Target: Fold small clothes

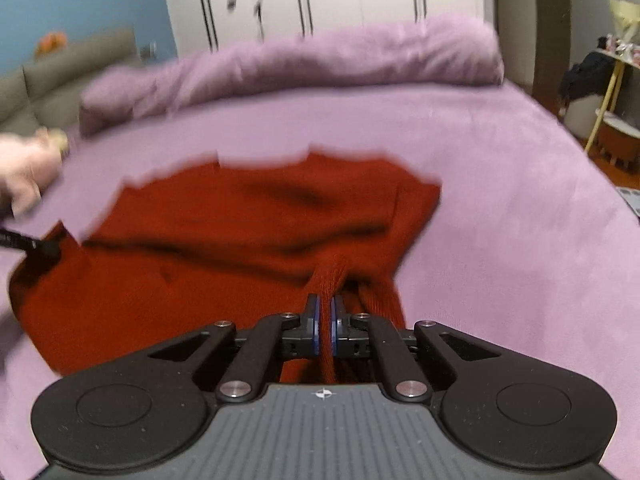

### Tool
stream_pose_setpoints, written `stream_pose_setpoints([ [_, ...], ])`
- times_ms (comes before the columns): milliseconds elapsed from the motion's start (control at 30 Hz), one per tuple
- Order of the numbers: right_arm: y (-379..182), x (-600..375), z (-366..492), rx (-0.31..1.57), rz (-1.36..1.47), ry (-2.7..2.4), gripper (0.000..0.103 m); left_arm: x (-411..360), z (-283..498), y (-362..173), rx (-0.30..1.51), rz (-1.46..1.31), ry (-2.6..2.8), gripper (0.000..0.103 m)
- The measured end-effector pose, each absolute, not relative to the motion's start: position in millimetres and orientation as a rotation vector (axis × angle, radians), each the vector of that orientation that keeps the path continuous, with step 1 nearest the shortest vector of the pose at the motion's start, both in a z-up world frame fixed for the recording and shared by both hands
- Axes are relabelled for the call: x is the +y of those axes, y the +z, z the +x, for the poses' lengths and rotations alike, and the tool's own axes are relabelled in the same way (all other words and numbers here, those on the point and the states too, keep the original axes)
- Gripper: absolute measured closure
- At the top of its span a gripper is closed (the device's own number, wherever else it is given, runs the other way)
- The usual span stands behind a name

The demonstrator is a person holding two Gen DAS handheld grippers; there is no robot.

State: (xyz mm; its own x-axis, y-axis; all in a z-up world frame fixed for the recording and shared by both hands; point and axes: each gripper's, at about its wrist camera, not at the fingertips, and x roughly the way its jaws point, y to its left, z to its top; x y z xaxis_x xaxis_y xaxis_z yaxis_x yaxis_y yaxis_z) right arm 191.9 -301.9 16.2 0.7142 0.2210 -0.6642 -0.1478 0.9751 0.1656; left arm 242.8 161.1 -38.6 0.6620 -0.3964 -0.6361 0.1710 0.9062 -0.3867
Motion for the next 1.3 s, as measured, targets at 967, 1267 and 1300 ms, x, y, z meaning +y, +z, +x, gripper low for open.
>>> stream_pose_setpoints([
  [967, -24, -294, 311, 0.769, 0.015, 0.018, 0.098, 140, 328, -99, 0.881, -0.153, -0.232, 0.095],
  [1267, 24, -287, 290, 0.581, -0.044, -0.024, 0.099, 144, 325, -28, 0.628, -0.15, -0.173, 0.095],
  [1300, 31, -287, 294, 0.548, -0.044, -0.033, 0.099, 142, 332, -21, 0.605, -0.138, -0.156, 0.095],
])
